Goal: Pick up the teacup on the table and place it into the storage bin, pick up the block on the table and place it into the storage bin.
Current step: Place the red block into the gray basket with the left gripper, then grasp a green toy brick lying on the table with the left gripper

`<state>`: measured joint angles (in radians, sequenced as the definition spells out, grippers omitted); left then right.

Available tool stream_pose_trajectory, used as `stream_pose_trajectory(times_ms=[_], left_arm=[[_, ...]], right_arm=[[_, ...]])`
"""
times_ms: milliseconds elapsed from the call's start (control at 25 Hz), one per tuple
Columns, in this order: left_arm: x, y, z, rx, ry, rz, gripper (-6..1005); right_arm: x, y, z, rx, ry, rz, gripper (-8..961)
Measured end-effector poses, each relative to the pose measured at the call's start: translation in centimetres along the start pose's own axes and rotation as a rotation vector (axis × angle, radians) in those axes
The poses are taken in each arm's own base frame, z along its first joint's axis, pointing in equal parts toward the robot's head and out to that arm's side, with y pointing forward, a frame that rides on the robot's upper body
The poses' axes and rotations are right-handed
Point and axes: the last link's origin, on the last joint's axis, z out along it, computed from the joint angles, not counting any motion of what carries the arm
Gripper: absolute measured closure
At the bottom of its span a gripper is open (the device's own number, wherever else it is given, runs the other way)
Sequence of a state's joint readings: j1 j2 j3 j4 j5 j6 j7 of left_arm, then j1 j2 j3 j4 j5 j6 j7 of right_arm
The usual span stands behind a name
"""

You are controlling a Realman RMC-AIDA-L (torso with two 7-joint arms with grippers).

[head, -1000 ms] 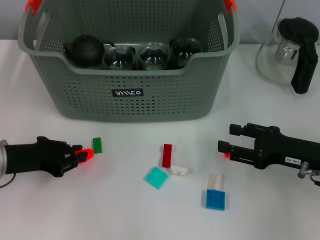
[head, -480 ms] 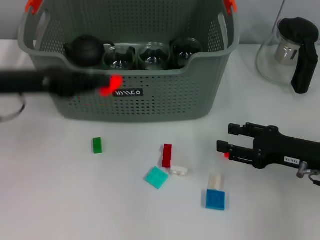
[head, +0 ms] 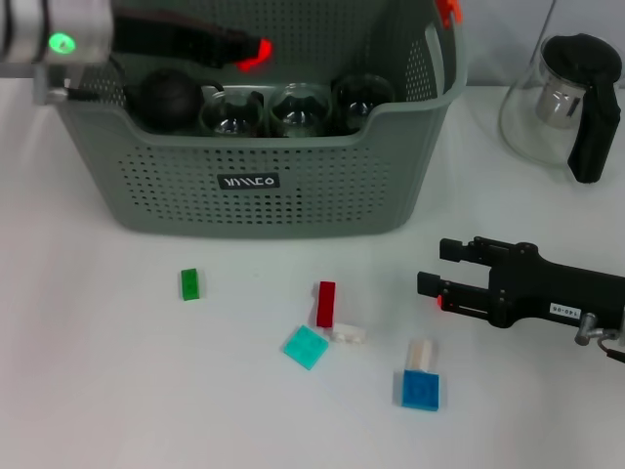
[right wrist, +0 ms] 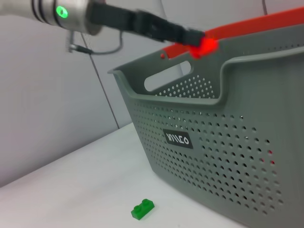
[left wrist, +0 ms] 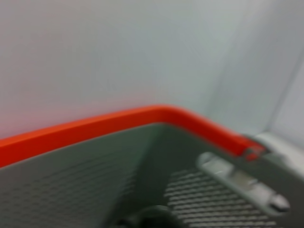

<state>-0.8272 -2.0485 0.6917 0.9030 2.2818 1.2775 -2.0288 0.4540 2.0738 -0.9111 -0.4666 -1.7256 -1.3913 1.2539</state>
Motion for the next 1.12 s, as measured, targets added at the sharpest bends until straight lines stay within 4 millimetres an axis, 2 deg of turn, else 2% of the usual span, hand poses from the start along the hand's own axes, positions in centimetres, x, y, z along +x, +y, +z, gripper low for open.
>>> stream_pose_trajectory(times_ms=[280,440,600,760,840,920,960,1000,1040,1120], left_arm=[[-1.5,0.3,3.1,0.099,-0.072,0.011,712],[-1.6,0.9,4.0,0.105,-0.069,0.02,699],[-0.9,1.5,3.0,0.062,-0.029,0.011,633],[-1.6,3.1,-0.3,-0.056,0.054,0.037,550],[-2.9,4.0,-2.0,-0.118,0.097,0.078,508],[-5.3,4.7,-3.7,-0.179,0.122,0.145,466],[-6.4,4.8,-4.2,-0.194,0.127,0.172,394],[-6.4,4.8,-4.2,-0.194,0.127,0.172,322],[-10.3,4.9,-4.7,-0.221,0.094,0.208,250],[-12.2,4.6,-4.8,-0.214,0.071,0.21,206]], right_arm=[[-0.2,0.0,0.0,-0.003,-0.003,-0.003,242],[-0.2,0.0,0.0,-0.008,-0.006,-0.004,242],[-0.3,0.0,0.0,-0.008,-0.009,-0.004,242],[-0.2,0.1,-0.1,-0.006,-0.012,0.0,241],[-0.2,0.1,-0.1,-0.004,-0.013,0.001,241],[-0.2,0.0,-0.1,-0.003,-0.014,0.001,241],[-0.2,0.0,-0.1,-0.003,-0.015,0.0,241],[-0.2,0.0,-0.1,-0.003,-0.015,0.0,241],[-0.3,0.0,-0.1,-0.004,-0.015,-0.001,241],[-0.3,0.0,-0.1,-0.004,-0.016,-0.001,241]])
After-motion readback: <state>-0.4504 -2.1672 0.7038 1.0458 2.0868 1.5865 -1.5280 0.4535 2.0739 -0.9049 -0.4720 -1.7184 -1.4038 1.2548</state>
